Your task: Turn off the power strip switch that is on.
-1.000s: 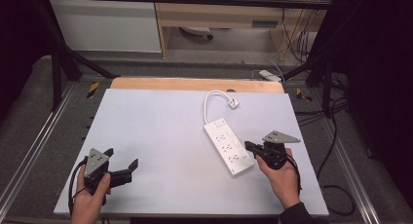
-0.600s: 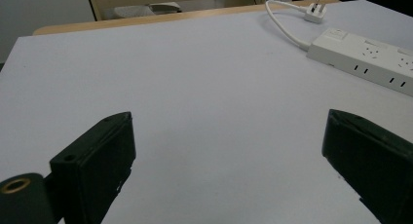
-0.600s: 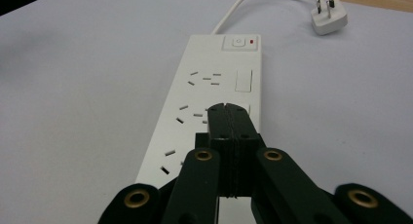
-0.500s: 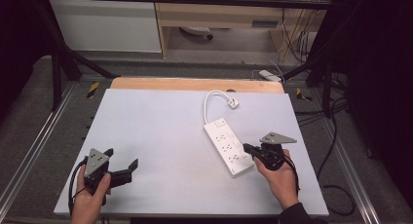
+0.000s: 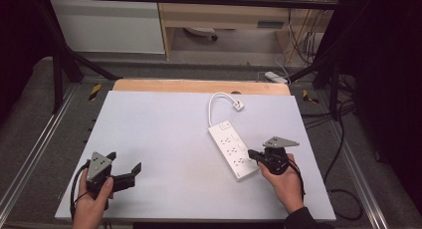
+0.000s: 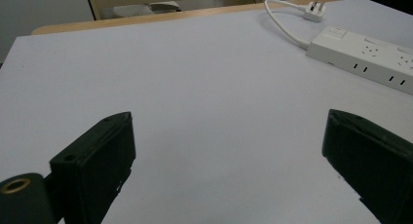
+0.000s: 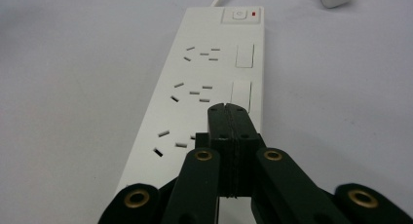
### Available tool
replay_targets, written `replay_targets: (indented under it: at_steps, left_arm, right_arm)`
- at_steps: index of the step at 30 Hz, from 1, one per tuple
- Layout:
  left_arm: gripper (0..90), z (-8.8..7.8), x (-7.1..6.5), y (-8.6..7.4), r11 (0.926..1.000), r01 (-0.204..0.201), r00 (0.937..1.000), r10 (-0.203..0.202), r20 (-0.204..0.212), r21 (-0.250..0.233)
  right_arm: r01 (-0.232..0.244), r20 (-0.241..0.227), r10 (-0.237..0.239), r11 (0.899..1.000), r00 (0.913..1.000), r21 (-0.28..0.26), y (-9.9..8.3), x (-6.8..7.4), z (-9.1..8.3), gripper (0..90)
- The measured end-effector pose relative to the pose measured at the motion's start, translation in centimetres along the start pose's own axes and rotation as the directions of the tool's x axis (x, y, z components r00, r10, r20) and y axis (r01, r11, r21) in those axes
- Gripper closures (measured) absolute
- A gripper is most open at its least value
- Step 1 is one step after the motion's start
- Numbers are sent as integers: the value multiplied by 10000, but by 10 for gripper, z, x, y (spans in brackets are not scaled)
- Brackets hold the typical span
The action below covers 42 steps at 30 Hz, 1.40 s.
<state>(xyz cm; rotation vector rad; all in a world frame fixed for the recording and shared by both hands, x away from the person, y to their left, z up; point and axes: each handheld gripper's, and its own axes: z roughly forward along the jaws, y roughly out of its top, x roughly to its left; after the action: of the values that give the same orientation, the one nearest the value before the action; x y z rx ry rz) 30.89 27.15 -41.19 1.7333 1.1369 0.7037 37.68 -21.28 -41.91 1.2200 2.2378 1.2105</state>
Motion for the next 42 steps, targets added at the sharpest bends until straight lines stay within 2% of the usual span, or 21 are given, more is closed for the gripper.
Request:
replay_targets:
  at_steps: [19, 42]
  left_arm:
    - [53, 2, -1, -1, 9997, -169, 9998, 168, 41, 161]
    - [54, 3, -1, -2, 9995, -242, 9997, 241, 70, 219]
  right_arm:
    - [-78, 205, 65, 9979, 9998, 641, -5, -4, 8, 900]
    - [-24, 287, 1, 9969, 9996, 792, -7, -3, 10, 900]
